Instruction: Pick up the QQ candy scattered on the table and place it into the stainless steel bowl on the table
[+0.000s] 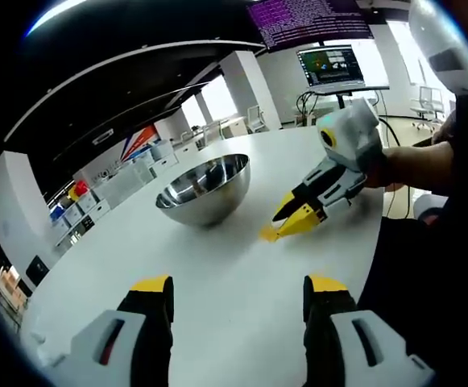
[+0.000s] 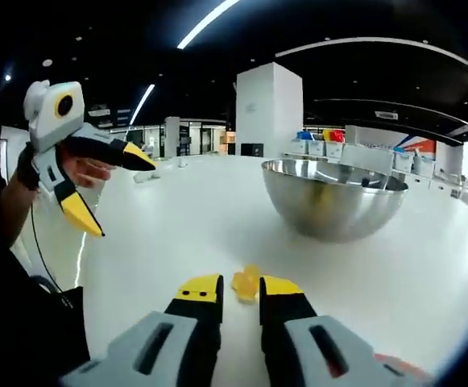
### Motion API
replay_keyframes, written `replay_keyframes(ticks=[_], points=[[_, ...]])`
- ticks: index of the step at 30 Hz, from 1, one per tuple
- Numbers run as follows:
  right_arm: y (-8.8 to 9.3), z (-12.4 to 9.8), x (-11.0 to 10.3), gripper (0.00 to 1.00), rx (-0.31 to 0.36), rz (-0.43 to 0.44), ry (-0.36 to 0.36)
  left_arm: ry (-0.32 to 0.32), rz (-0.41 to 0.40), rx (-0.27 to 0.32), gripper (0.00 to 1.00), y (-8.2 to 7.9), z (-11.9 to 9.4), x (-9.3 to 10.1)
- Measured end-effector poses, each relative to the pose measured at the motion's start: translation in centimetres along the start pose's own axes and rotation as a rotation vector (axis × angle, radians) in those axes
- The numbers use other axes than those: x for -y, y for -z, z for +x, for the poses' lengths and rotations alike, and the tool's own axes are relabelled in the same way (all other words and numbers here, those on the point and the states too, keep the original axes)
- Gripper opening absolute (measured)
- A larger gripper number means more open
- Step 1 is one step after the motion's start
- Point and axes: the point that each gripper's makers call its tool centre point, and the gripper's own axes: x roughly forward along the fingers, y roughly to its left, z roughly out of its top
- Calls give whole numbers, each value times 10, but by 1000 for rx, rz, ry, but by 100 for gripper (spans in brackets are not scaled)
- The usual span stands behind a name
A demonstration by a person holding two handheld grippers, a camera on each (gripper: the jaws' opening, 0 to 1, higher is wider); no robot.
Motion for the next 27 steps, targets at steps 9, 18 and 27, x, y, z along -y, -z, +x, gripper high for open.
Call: replay_keyframes(ticks=[9,18,27], points=[[3,3,-2,16,-5,6,2,13,4,3,65,-2,5,2],[6,6,2,9,-16,-10,24,9,2,-1,65,-1,5,1],[3,2,2,7,3,-10,33,12,2,4,65,-2,4,1]])
